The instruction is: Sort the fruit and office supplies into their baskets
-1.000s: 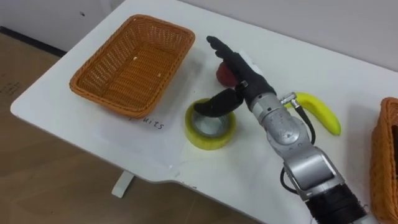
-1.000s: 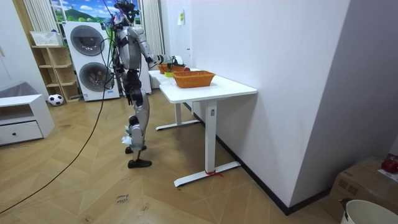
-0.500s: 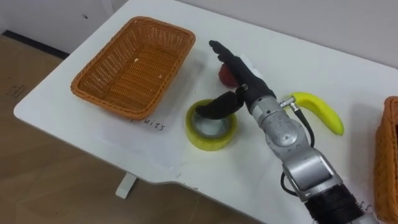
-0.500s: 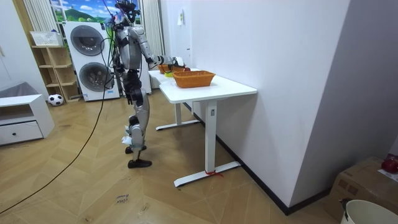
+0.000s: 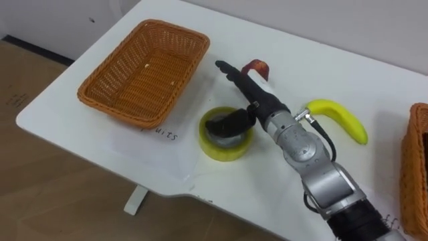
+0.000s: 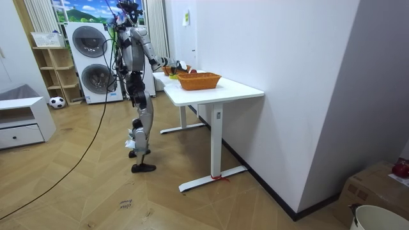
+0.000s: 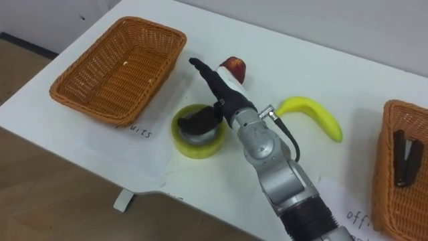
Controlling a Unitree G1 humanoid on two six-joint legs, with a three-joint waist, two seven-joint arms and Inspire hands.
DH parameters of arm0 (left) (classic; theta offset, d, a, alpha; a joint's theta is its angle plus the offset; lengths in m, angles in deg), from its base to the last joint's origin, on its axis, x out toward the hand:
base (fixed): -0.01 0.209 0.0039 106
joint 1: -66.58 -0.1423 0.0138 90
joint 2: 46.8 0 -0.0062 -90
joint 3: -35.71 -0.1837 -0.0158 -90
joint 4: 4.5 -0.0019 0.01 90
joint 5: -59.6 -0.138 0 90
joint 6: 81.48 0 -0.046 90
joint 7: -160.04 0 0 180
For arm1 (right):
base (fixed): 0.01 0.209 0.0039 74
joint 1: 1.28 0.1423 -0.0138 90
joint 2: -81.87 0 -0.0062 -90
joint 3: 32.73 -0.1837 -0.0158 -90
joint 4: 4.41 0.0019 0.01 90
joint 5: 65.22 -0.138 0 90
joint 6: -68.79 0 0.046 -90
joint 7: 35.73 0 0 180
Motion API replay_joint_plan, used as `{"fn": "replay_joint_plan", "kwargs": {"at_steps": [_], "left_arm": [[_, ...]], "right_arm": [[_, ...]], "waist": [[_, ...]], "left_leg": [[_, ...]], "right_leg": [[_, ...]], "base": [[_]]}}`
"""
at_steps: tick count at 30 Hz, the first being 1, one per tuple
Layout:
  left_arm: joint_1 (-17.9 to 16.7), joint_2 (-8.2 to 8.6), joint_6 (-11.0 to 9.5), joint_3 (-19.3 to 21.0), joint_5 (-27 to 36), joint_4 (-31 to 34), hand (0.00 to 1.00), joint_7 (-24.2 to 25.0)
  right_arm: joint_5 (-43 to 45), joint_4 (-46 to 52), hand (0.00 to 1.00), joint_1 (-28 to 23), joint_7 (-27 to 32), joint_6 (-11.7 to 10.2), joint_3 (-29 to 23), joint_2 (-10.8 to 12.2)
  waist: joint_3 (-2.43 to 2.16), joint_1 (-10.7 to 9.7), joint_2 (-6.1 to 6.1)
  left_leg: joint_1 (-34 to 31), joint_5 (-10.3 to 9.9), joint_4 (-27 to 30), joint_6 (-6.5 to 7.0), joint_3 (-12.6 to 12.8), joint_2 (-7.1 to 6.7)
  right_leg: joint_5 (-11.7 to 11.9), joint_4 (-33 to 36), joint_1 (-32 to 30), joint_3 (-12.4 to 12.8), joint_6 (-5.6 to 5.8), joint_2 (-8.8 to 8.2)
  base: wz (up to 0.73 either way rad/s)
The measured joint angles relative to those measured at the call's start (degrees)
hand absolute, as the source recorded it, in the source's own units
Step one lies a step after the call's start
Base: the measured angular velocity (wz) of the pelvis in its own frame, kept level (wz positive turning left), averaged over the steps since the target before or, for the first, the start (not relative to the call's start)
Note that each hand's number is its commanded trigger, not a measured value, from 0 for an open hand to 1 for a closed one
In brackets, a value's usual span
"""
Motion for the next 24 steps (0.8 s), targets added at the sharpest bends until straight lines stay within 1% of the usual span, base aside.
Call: {"fn": "replay_joint_plan", "kwargs": {"at_steps": [6, 11, 13, 17, 19, 24], "left_arm": [[-0.05, -0.26, 0.08, 0.57, -0.07, -0.05, 0.00, 1.22], [-0.02, -0.36, 0.13, 0.57, -0.11, -0.02, 0.00, 1.34], [-0.02, -0.49, 0.14, 0.56, -0.11, -0.02, 0.00, 1.49], [0.00, -0.97, 0.16, 0.55, -0.11, 0.00, 0.00, 1.61], [0.02, -1.27, 0.18, 0.57, -0.12, 0.02, 0.00, 1.60], [0.04, -1.38, 0.25, 0.70, -0.04, -0.11, 0.00, 2.11]], "right_arm": [[2.47, 0.08, 0.00, 0.00, -2.28, 0.13, 0.03, -0.15], [4.64, 0.56, 0.00, 0.01, -4.50, 0.47, 0.00, -0.17], [5.27, 1.65, 0.00, 0.01, -5.59, 1.41, 0.02, -0.17], [6.92, 2.52, 0.00, 0.01, -6.99, 1.91, 0.03, -0.17], [7.03, 3.16, 0.00, 0.01, -8.07, 2.41, 0.02, -0.20], [9.47, 3.66, 0.00, 0.02, -10.73, 2.64, -0.04, -0.46]], "waist": [[-0.20, 0.09, -0.39], [-0.20, 0.13, -0.49], [-0.16, 0.13, -0.55], [0.03, 0.12, -1.01], [0.20, 0.06, -1.41], [0.15, 0.02, -1.53]], "left_leg": [[-0.04, 0.01, 0.02, 0.01, -0.01, 0.00], [-0.02, 0.01, 0.07, 0.01, -0.06, 0.00], [-0.04, 0.04, 0.07, 0.01, -0.18, 0.01], [-0.12, 0.06, 0.07, 0.03, -0.27, 0.00], [-0.21, 0.06, 0.09, 0.03, -0.29, 0.00], [-0.32, 0.06, 0.48, 0.03, -0.31, -0.23]], "right_leg": [[0.00, 0.00, -0.03, -0.14, 0.00, 0.00], [0.00, 0.00, -0.05, -0.03, 0.00, 0.00], [0.00, 0.00, -0.05, -0.03, 0.00, 0.00], [0.00, 0.00, -0.05, 0.00, 0.00, 0.00], [0.00, 0.00, -0.07, 0.01, 0.00, 0.00], [0.00, 0.00, 0.00, -0.02, 0.00, -0.22]], "base": [[0.00], [0.00], [0.00], [0.00], [0.00], [0.00]]}}
